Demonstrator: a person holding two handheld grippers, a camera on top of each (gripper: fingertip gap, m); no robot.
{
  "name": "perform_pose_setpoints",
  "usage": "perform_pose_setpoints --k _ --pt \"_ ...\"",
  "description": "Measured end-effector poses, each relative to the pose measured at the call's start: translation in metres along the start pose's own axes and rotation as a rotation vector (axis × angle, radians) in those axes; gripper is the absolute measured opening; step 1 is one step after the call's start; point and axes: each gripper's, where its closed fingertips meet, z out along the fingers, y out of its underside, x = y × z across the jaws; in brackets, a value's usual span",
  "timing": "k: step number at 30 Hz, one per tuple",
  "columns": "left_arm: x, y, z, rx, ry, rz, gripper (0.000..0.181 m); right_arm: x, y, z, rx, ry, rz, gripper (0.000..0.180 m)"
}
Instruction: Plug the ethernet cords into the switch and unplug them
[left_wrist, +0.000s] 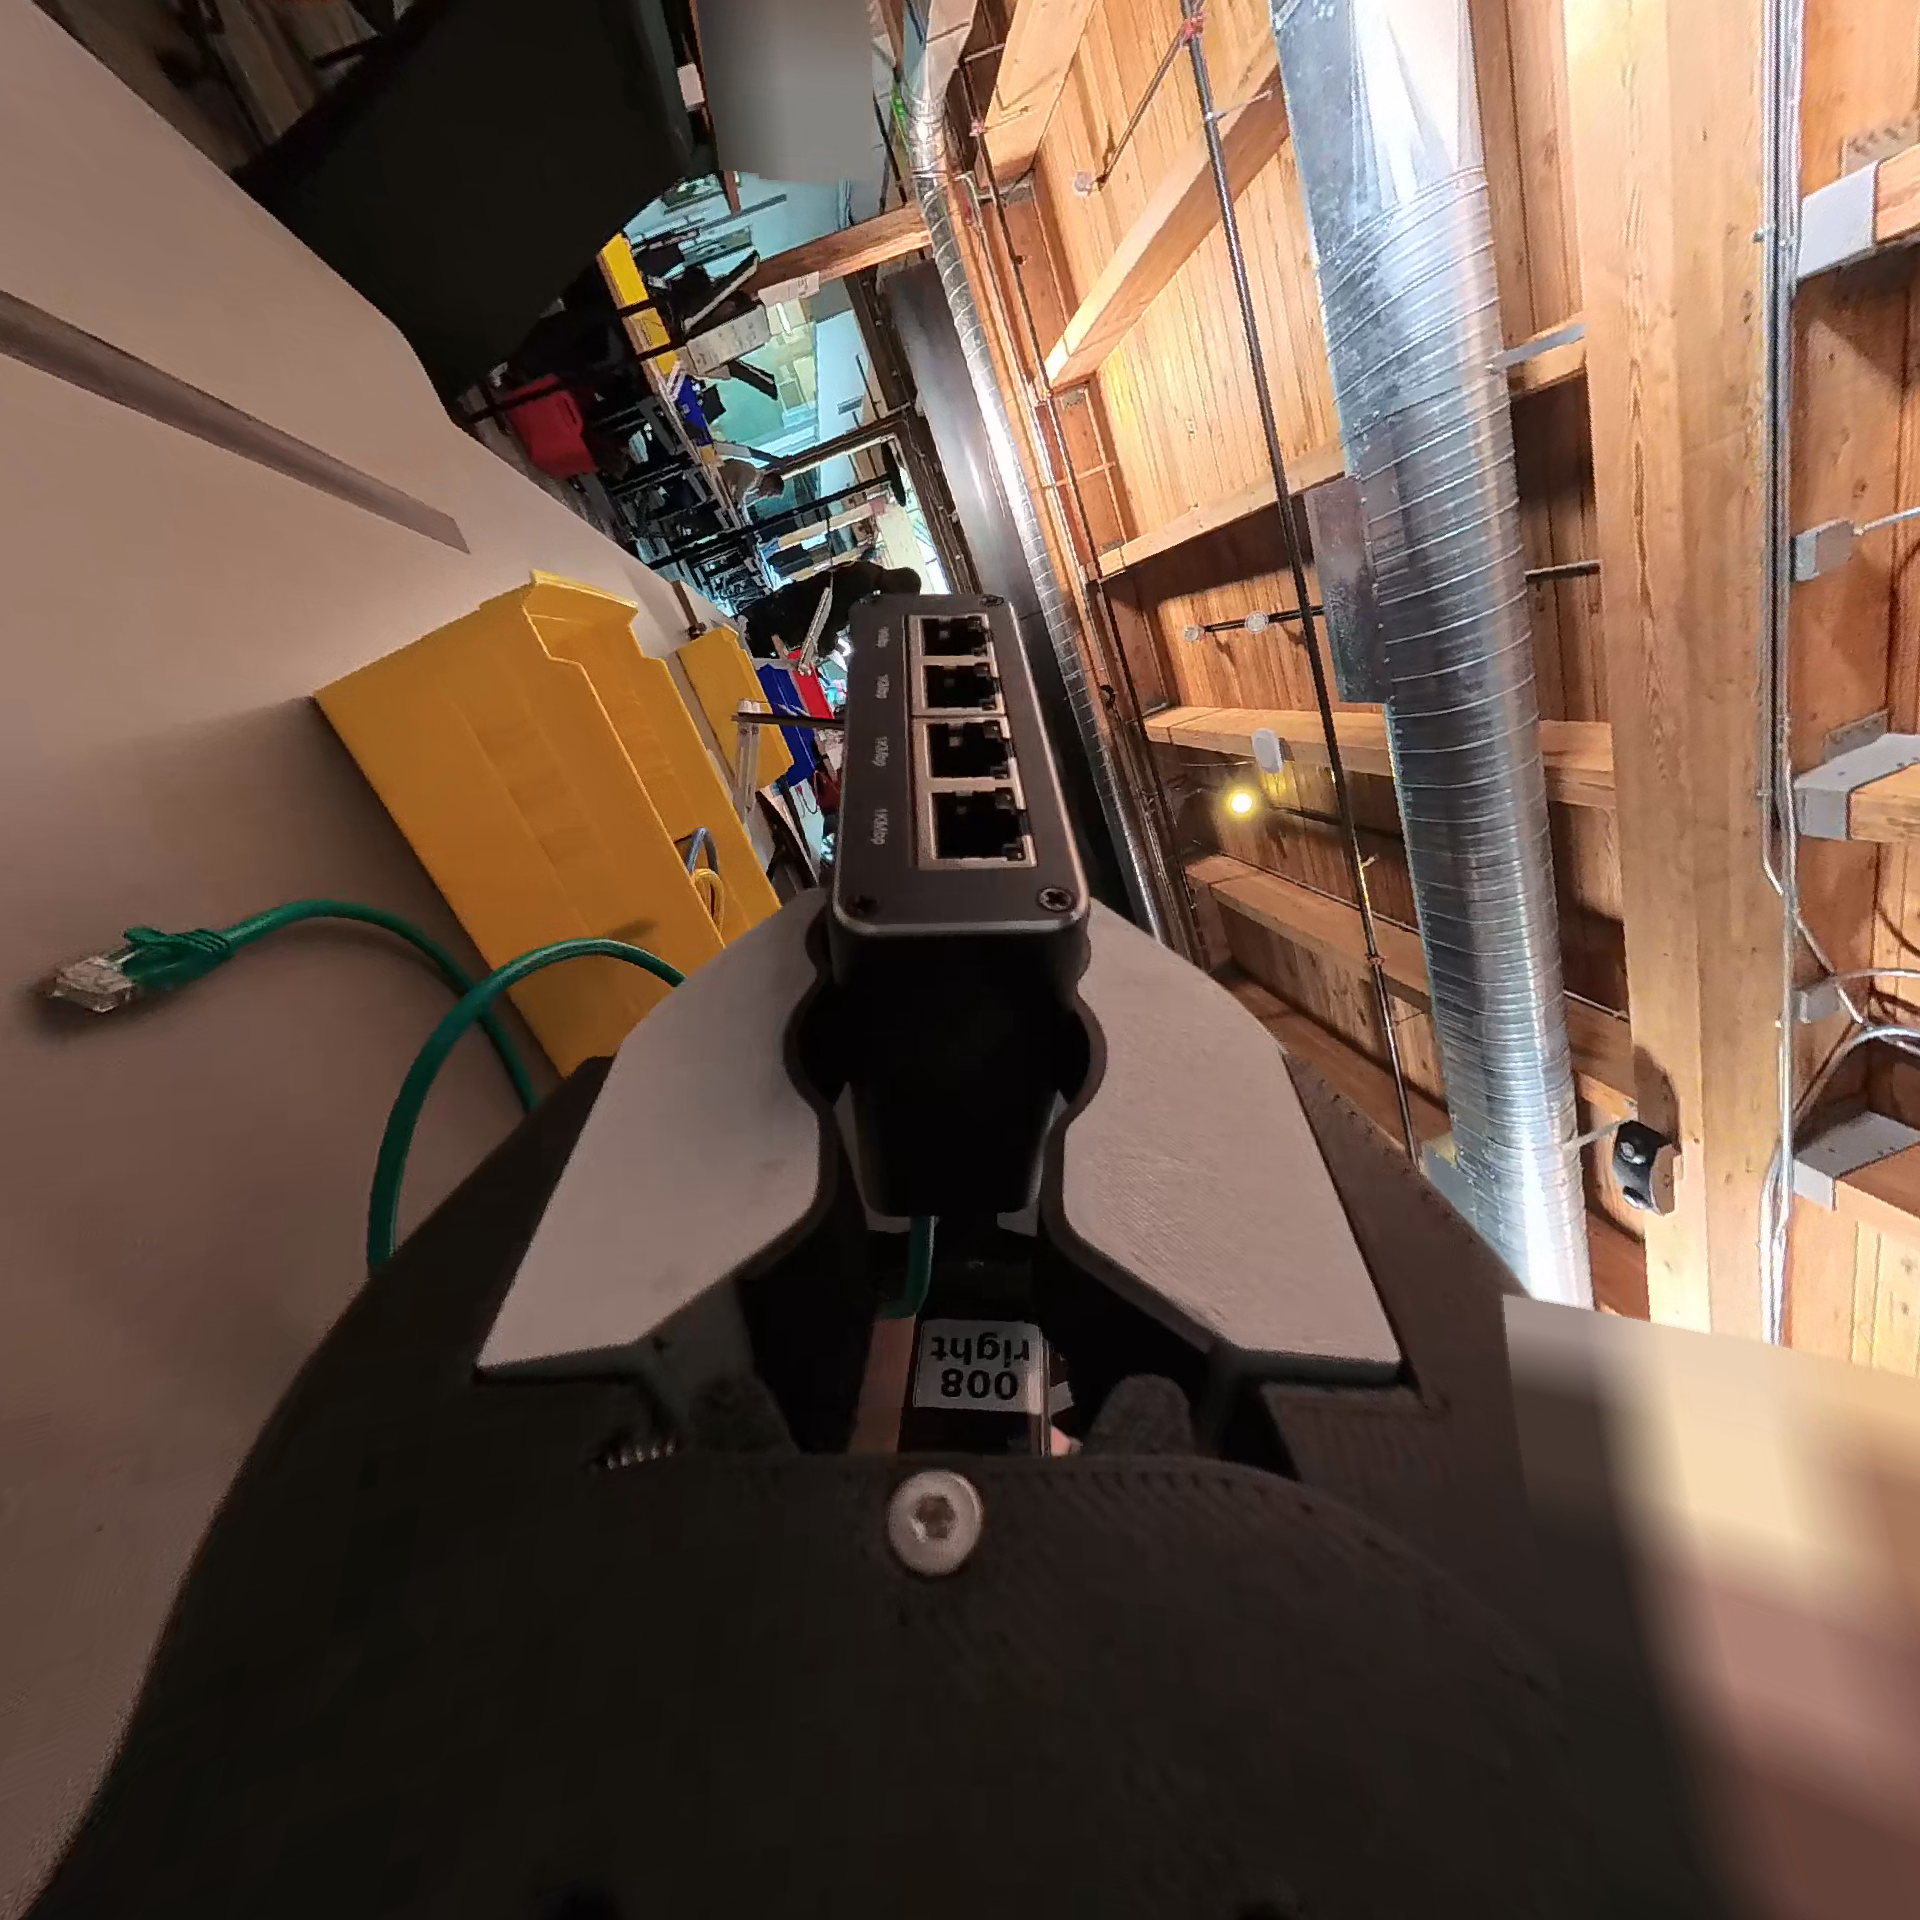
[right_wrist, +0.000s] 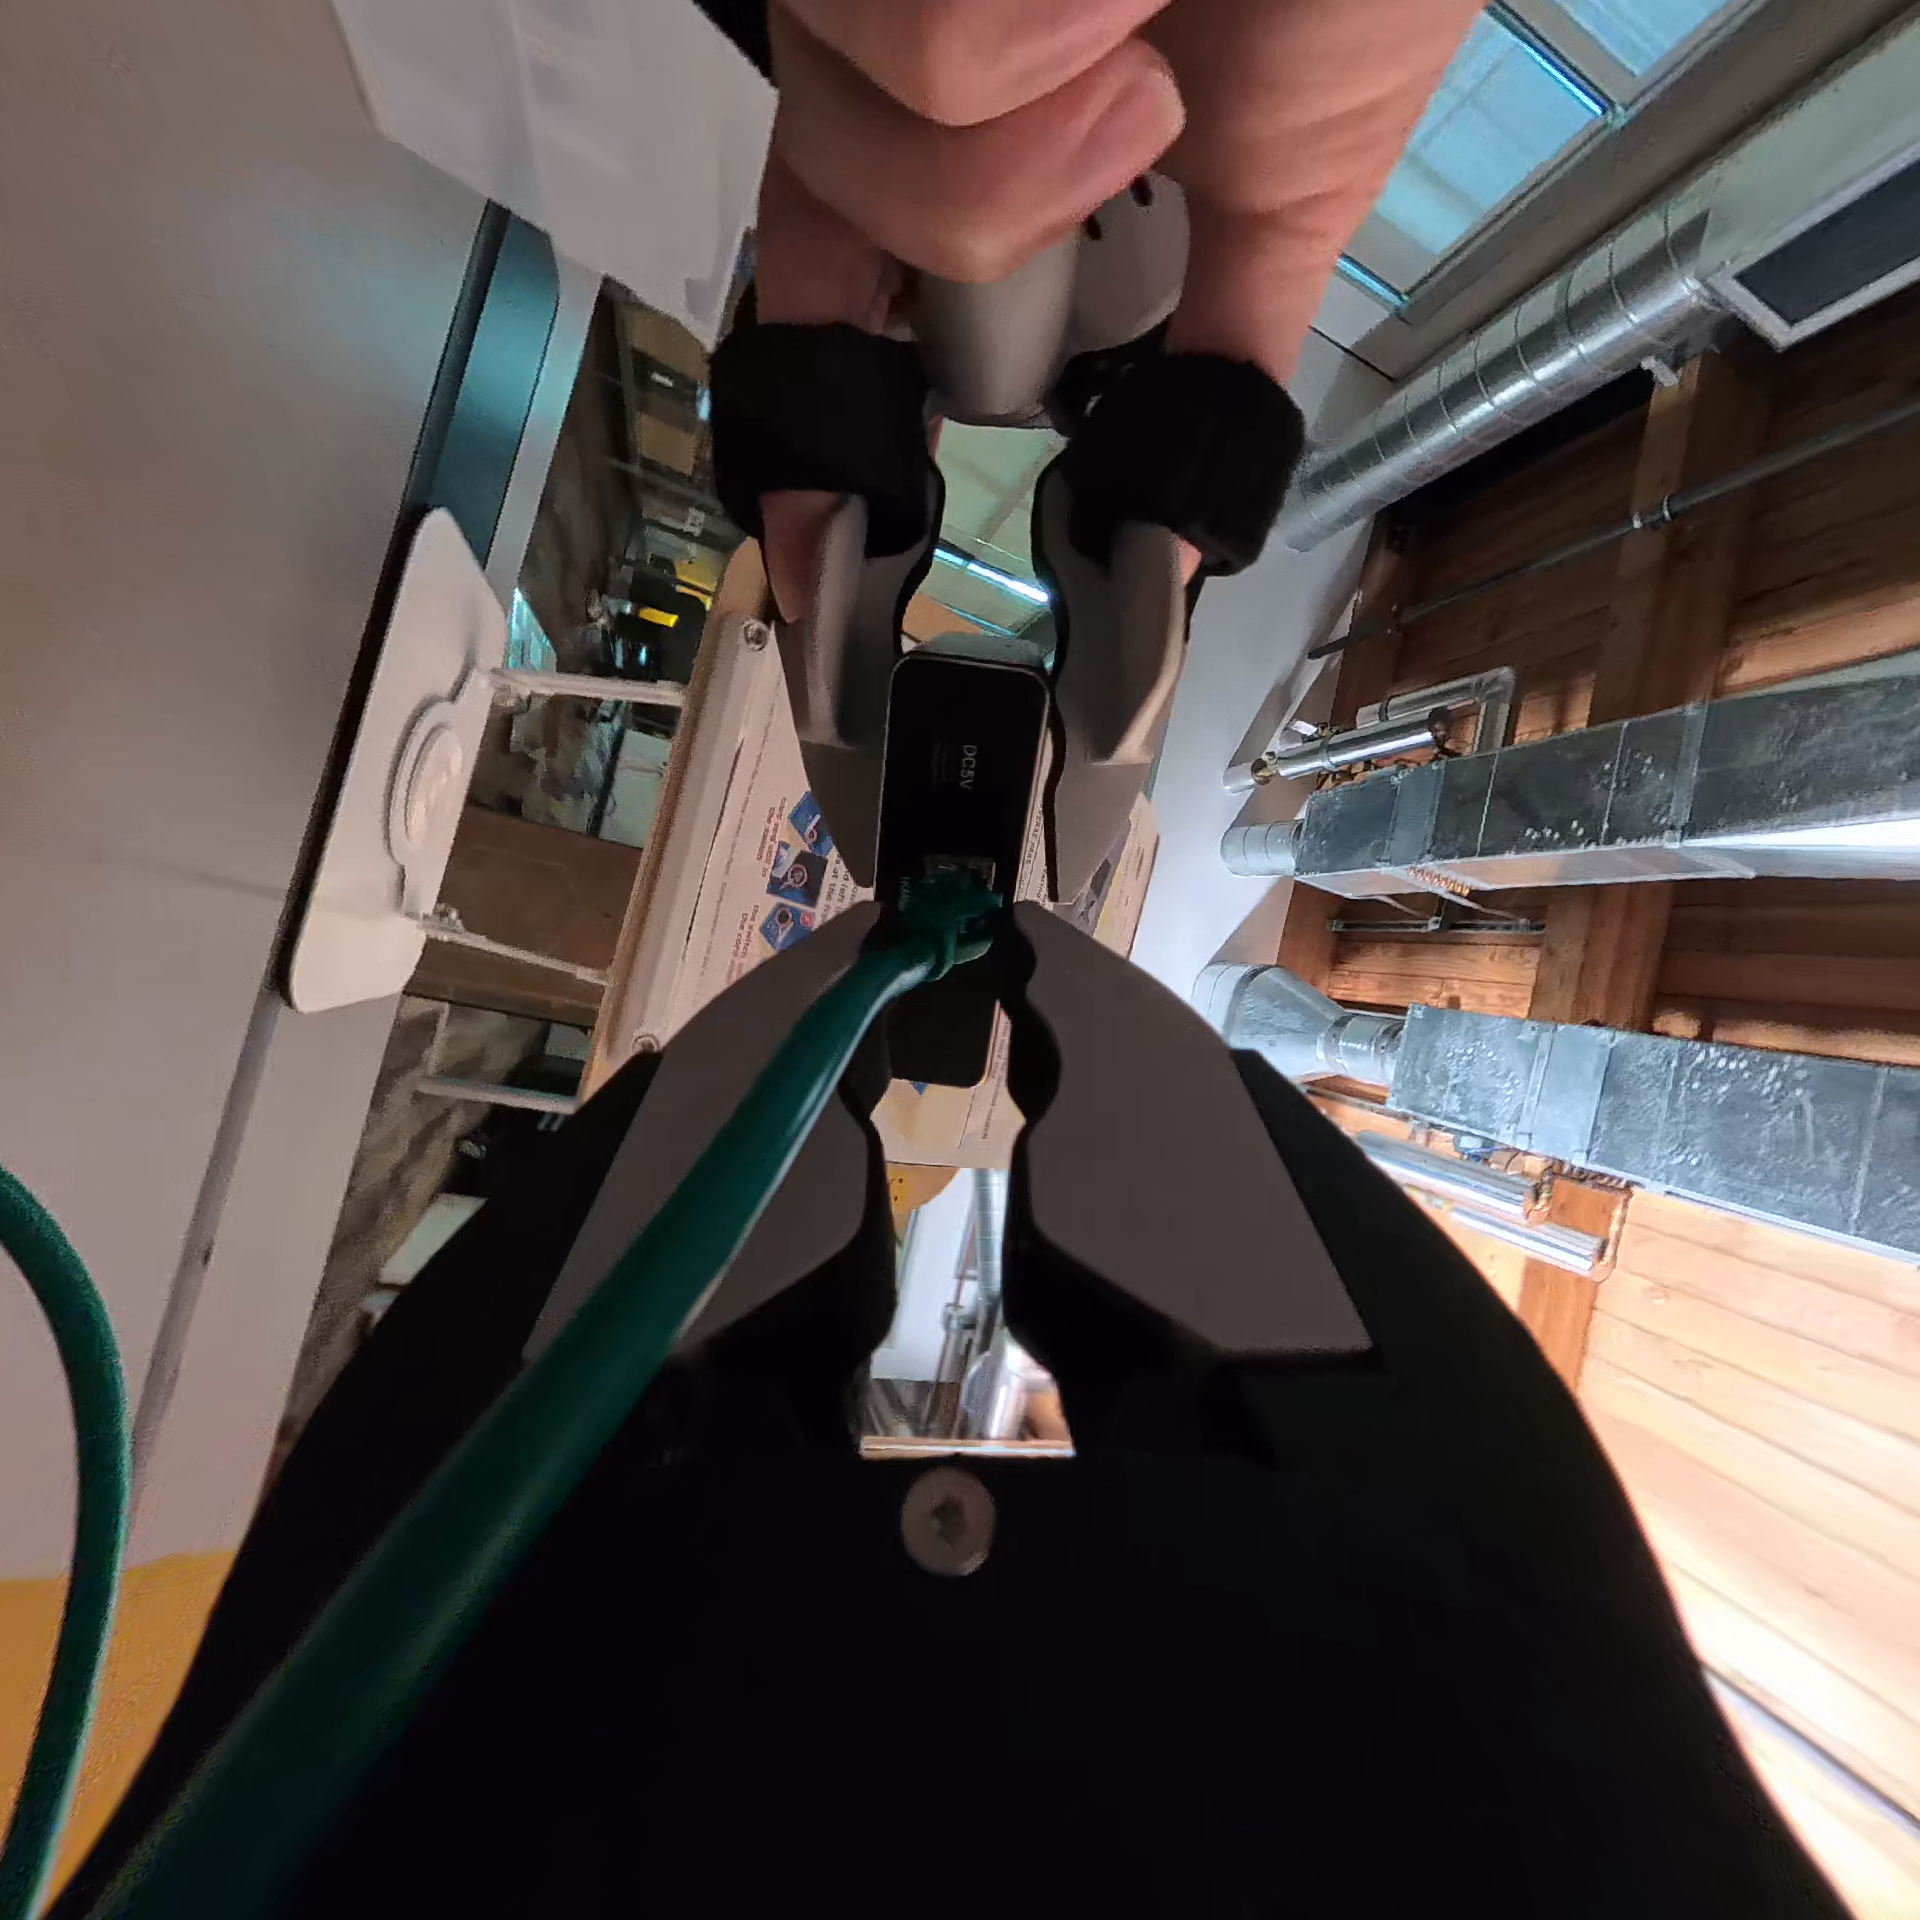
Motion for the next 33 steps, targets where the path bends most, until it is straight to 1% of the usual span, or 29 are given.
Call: perform_pose_setpoints --k 3,5,9,13,17,21,29,33 --pt "-0.001 0.0 0.002 -0.003 0.027 -0.032 0.036 0.0 0.002 0.0 -0.01 -0.012 -0.069 0.018" --pt "0.002 0.001 0.003 -0.006 0.039 -0.033 0.036 0.002 0.002 -0.001 -0.008 -0.013 -0.077 0.018" --pt "0.01 0.002 0.003 -0.023 0.06 0.013 0.036 0.009 0.002 -0.003 -0.024 0.009 -0.089 0.017" --pt "0.024 0.006 0.005 -0.045 0.121 0.063 0.036 0.022 0.001 -0.007 -0.027 0.042 -0.097 0.016" --pt "0.03 0.007 0.006 -0.04 0.147 0.097 0.036 0.029 0.001 -0.008 -0.046 0.034 -0.116 0.016" --pt "0.035 0.012 0.008 -0.065 0.132 0.121 0.036 0.032 -0.001 -0.01 -0.05 0.044 -0.086 0.017" --pt "0.04 0.009 0.006 -0.022 0.154 0.096 0.036 0.038 -0.001 -0.008 -0.052 0.007 -0.065 0.017" --pt "0.047 0.006 0.002 0.006 0.262 0.046 0.036 0.043 -0.005 -0.007 -0.031 0.011 -0.051 0.016"
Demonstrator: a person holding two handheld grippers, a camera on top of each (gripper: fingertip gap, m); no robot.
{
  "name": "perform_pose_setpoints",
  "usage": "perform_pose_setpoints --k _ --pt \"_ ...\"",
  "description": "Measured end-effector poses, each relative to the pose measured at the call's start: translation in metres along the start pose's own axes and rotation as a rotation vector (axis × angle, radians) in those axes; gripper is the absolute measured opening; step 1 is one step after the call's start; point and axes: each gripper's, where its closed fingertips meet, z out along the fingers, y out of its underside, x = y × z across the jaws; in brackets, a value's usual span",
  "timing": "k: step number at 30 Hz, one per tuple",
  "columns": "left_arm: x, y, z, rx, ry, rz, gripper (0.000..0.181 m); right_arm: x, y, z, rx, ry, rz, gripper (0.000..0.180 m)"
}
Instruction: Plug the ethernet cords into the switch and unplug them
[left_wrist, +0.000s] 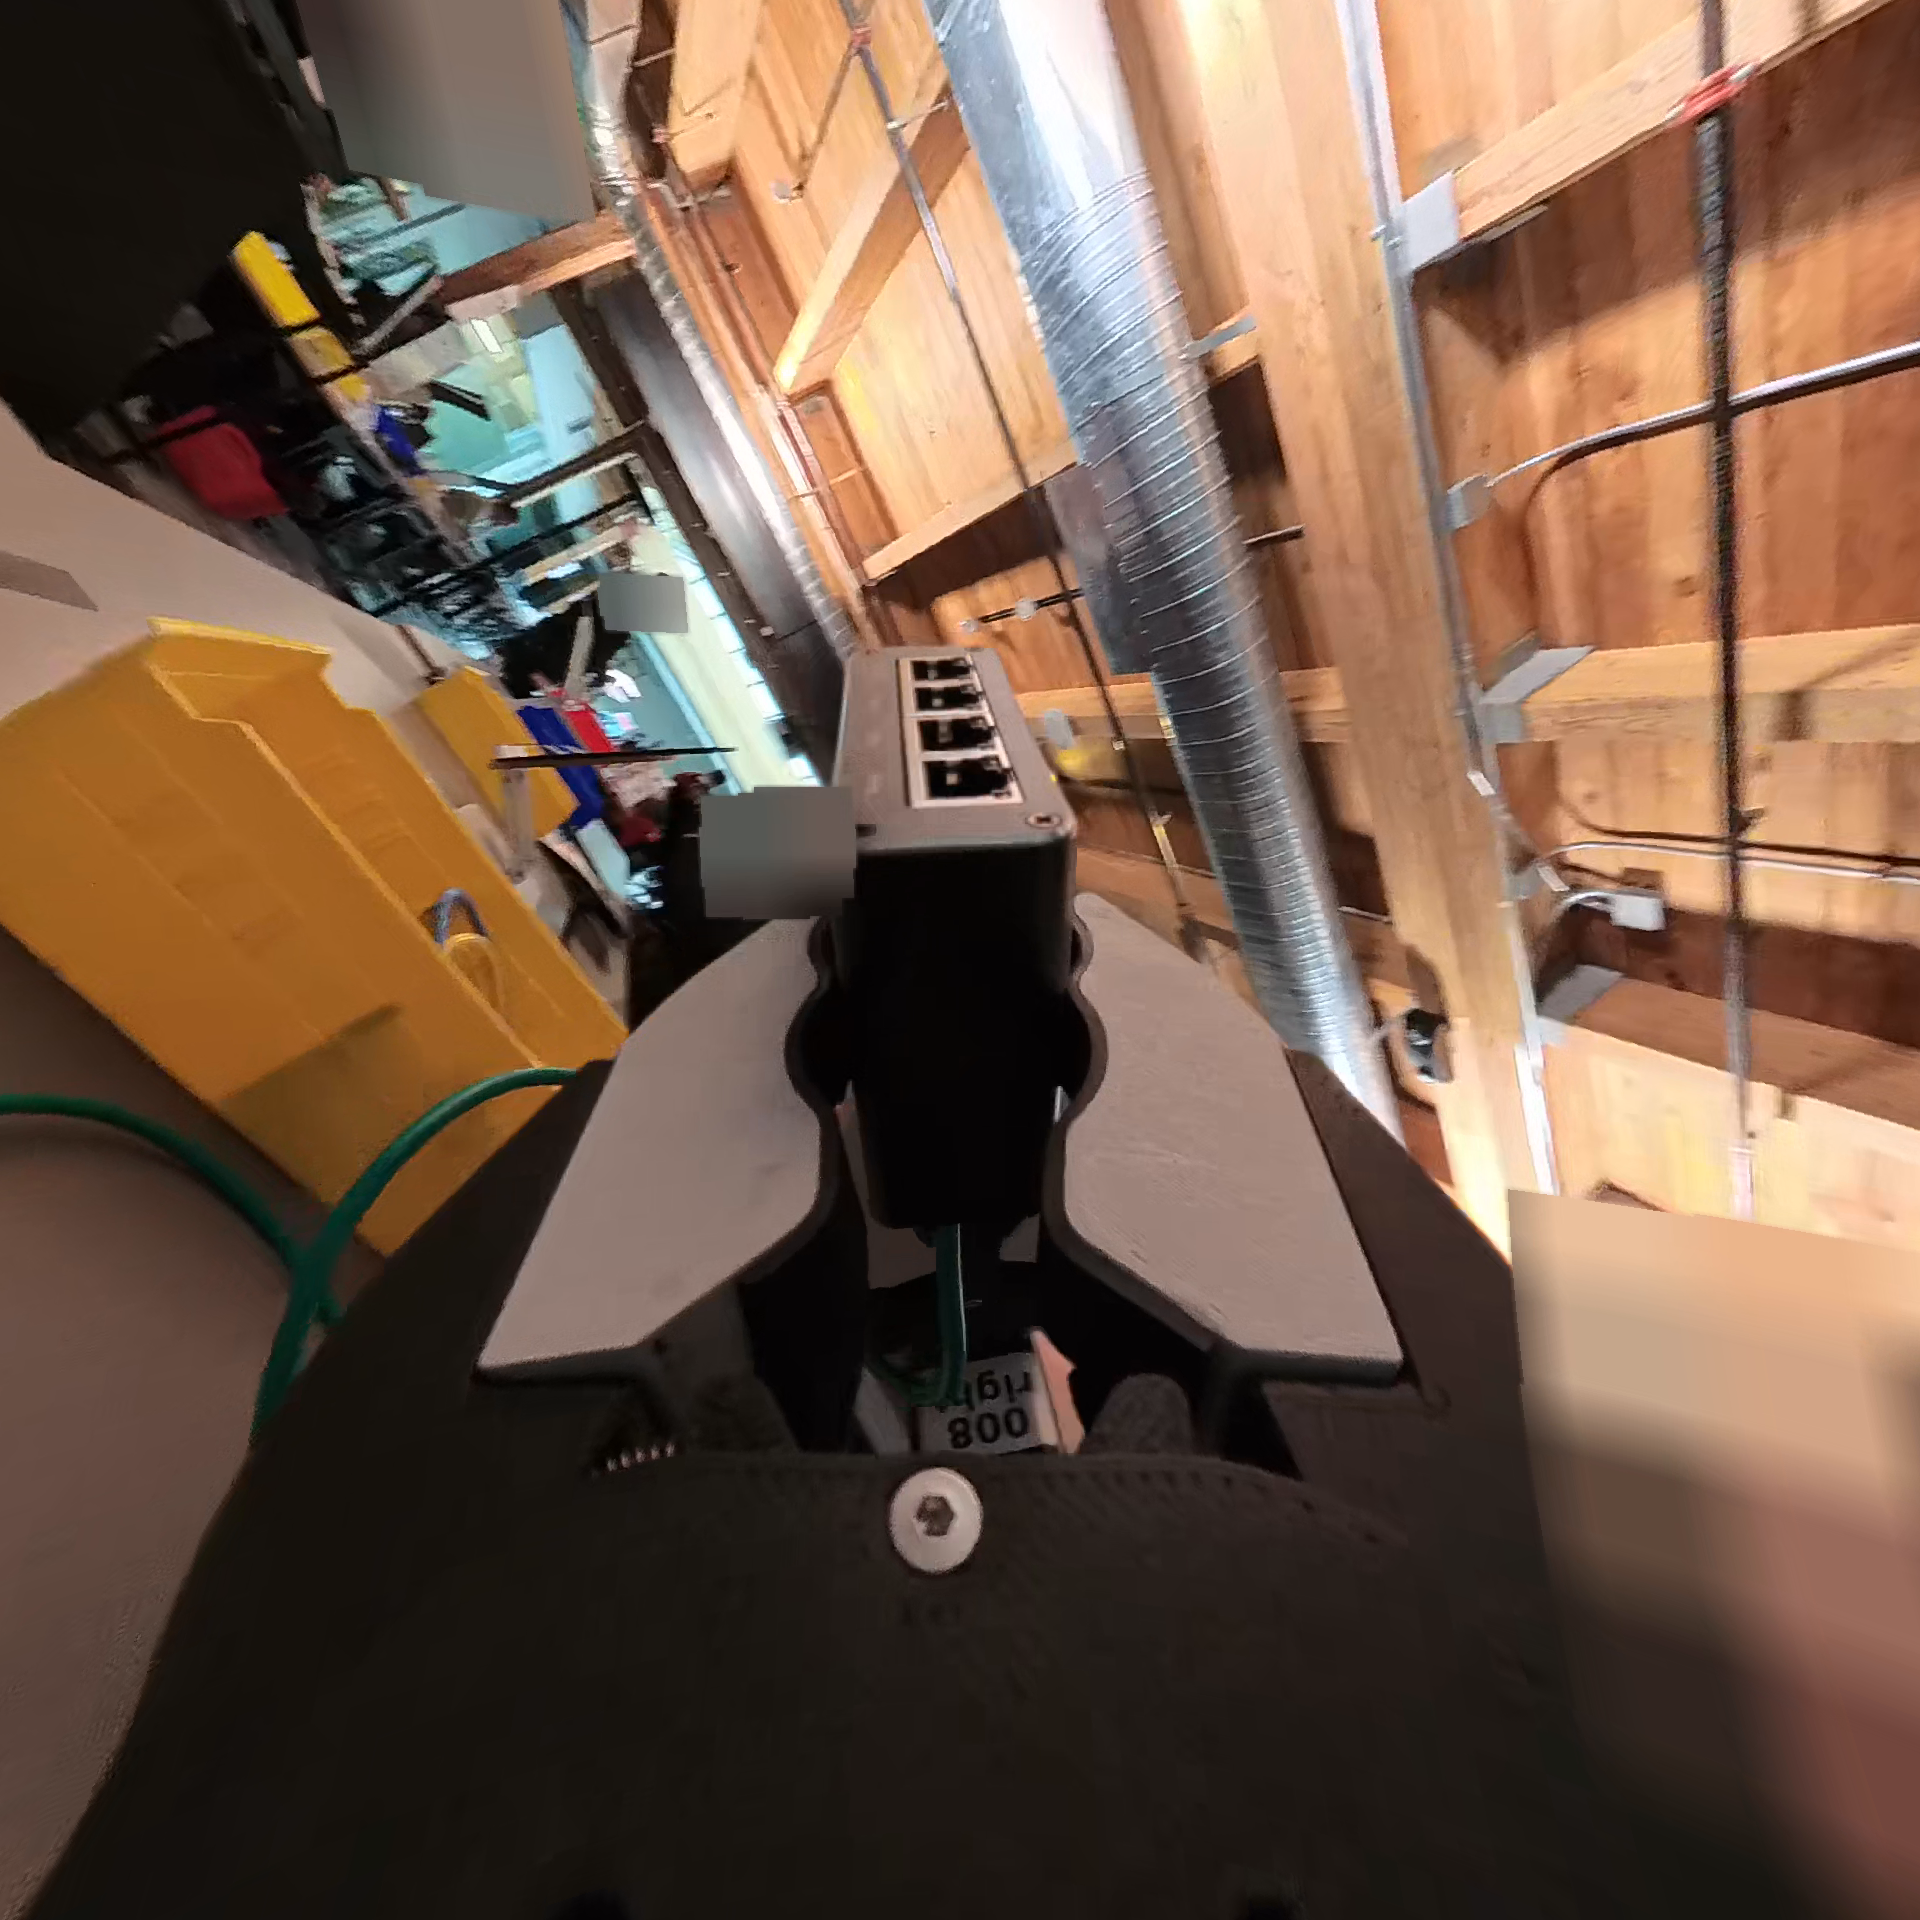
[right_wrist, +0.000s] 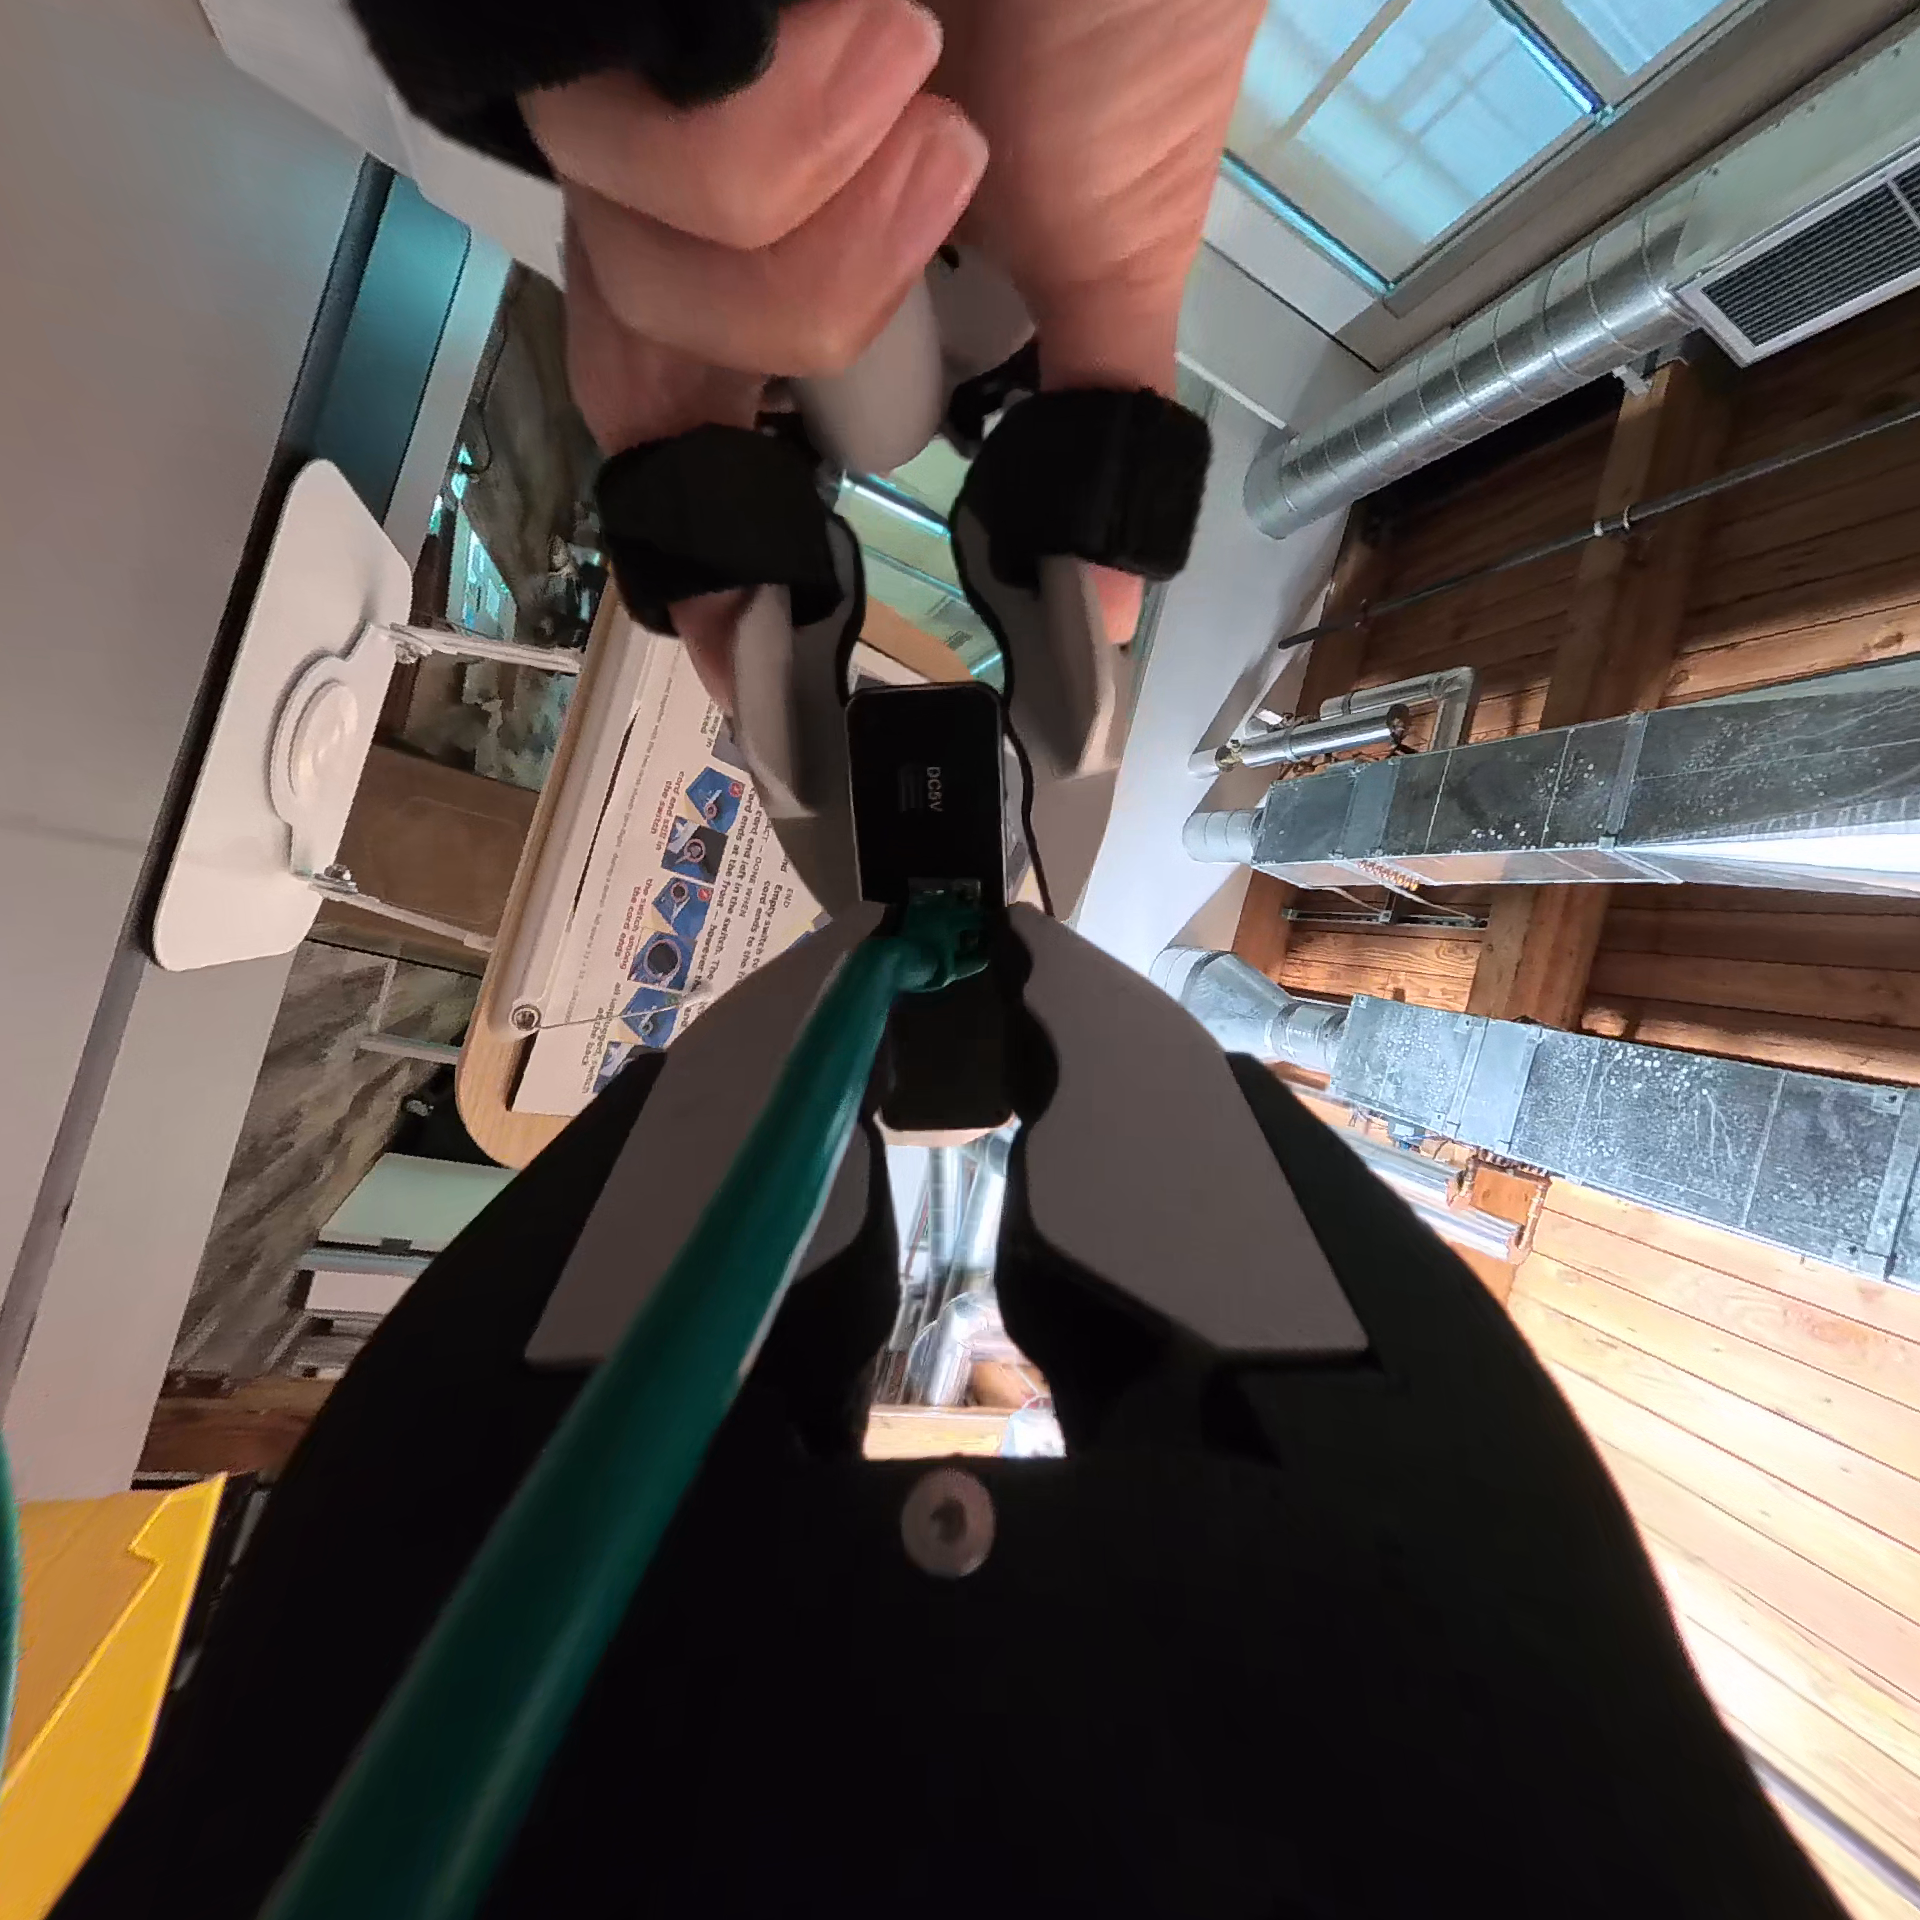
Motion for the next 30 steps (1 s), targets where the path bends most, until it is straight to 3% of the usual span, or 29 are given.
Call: perform_pose_setpoints --k 2,6,17,23,25,26,27,29,30 --pt "-0.002 -0.002 -0.002 0.01 0.022 -0.014 0.036 -0.001 -0.002 0.002 0.002 -0.023 -0.005 0.016" --pt "-0.012 -0.005 -0.005 0.018 -0.088 0.07 0.036 -0.011 0.001 0.006 -0.01 -0.095 -0.005 0.015" --pt "-0.019 -0.018 -0.016 0.131 -0.044 -0.065 0.035 -0.019 -0.004 0.016 0.032 -0.325 0.121 0.015" --pt "-0.017 -0.023 -0.02 0.126 -0.088 0.007 0.036 -0.022 -0.013 0.015 0.055 -0.413 0.131 0.016" --pt "0.016 -0.045 -0.03 0.229 0.108 -0.014 0.036 -0.057 -0.036 -0.006 0.112 -0.648 0.227 0.013" --pt "0.036 -0.056 -0.039 0.251 0.181 0.003 0.036 -0.072 -0.041 -0.013 0.117 -0.625 0.105 0.014" --pt "0.039 -0.06 -0.044 0.231 0.071 0.113 0.036 -0.077 -0.042 -0.015 0.118 -0.548 0.01 0.015" --pt "0.031 -0.058 -0.048 0.161 -0.203 0.36 0.036 -0.079 -0.039 -0.019 0.071 -0.589 0.233 0.014" --pt "0.044 -0.056 -0.044 0.167 -0.16 0.393 0.036 -0.075 -0.031 -0.018 0.032 -0.6 0.336 0.014"
